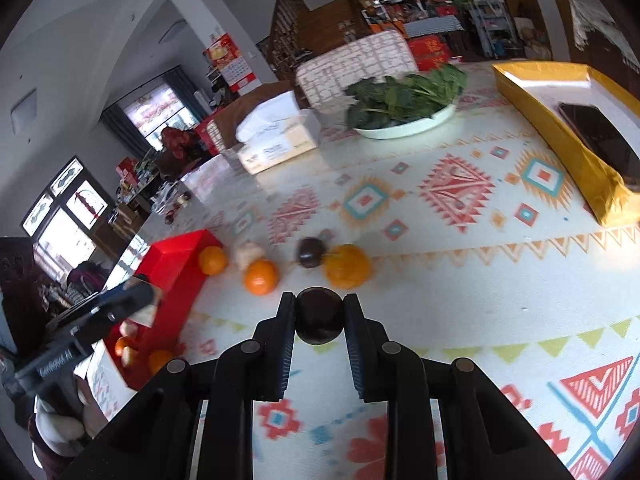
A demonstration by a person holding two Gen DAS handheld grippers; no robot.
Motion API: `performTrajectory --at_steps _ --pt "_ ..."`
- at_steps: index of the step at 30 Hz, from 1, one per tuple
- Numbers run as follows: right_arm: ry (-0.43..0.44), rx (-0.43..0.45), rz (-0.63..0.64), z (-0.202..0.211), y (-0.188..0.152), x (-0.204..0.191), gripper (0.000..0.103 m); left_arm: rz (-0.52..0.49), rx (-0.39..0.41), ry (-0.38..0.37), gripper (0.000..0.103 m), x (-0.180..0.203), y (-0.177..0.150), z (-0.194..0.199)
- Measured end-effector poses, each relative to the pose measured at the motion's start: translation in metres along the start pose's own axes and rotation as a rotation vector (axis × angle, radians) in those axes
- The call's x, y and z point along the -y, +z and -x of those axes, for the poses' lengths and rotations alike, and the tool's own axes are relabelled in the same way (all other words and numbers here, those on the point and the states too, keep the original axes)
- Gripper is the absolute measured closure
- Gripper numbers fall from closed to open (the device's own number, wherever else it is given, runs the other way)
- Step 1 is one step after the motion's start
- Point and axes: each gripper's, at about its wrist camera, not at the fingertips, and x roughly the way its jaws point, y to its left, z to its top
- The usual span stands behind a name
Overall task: Organize fruits
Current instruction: 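Carry the cake and chestnut over the red tray and open both tools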
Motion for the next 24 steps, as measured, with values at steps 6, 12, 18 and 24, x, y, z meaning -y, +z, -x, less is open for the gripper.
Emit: performTrajectory --at_steps 6,12,18,24 --pt "0.039 -0.014 0.081 -0.005 0.004 -0.053 0.076 0.130 0.034 0.101 0.068 -0.073 -0.012 0.035" --pt "0.079 -0.061 0.139 -0.028 0.004 -0.102 0.076 0.227 0.032 0.153 0.068 -0.129 -0.022 0.046" --pt "0.125 -0.135 0.218 -0.065 -0.001 -0.156 0.076 0.270 0.008 0.177 0.068 -0.168 -0.020 0.038" --pt "0.125 -0.212 0.306 -0.110 -0.009 -0.195 0.076 0.296 -0.020 0.178 0.068 -0.194 -0.012 0.022"
